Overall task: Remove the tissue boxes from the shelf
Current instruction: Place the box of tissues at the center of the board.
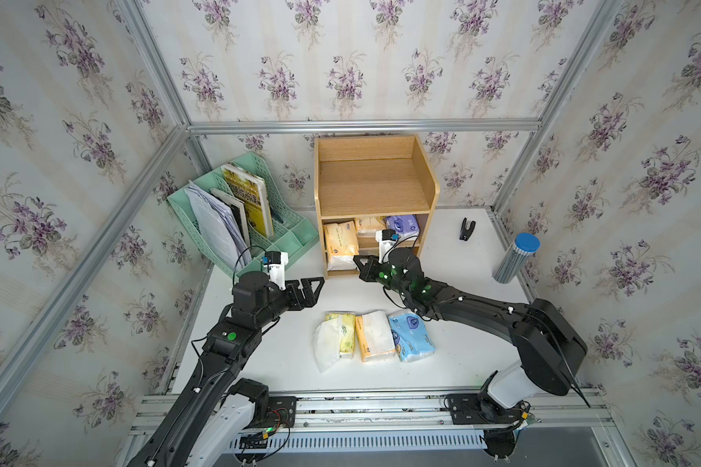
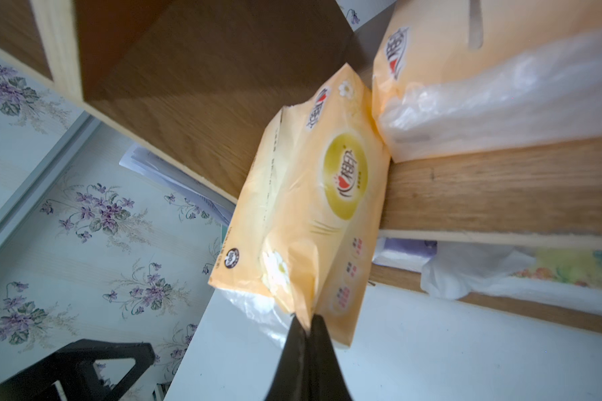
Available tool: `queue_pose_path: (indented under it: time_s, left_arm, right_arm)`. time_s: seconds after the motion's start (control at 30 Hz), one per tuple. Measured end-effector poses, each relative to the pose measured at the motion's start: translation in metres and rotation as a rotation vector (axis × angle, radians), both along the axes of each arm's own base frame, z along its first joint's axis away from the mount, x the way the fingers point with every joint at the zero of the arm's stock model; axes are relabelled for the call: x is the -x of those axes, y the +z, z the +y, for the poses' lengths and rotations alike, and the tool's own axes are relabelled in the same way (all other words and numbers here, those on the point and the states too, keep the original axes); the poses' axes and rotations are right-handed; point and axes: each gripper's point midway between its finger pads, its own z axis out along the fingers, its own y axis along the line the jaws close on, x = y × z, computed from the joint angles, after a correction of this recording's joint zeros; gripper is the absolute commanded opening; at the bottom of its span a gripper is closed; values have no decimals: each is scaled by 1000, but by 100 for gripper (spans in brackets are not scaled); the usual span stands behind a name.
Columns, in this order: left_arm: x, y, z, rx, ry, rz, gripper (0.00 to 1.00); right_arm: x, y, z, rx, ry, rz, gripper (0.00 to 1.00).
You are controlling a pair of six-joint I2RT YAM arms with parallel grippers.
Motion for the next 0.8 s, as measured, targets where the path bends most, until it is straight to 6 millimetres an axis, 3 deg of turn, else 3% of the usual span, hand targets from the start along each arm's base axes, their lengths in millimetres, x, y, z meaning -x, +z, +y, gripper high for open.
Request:
queue_pose_path:
  time_s: [0.23, 0.37, 0.6, 0.8]
  left_arm:
    - [14, -17, -8, 14, -6, 31, 99]
    - [21, -13, -8, 11, -2, 6, 99]
    - [24, -10, 3, -13, 48, -9, 99]
    - [25, -15, 6, -30, 59, -1, 99]
  right_arm:
    - [48, -22, -19, 55, 52, 21, 0]
    - [67, -31, -23, 73, 70, 29, 0]
    - [69, -55, -26, 118, 35, 67, 0]
    - [63, -67, -15, 121, 30, 85, 0]
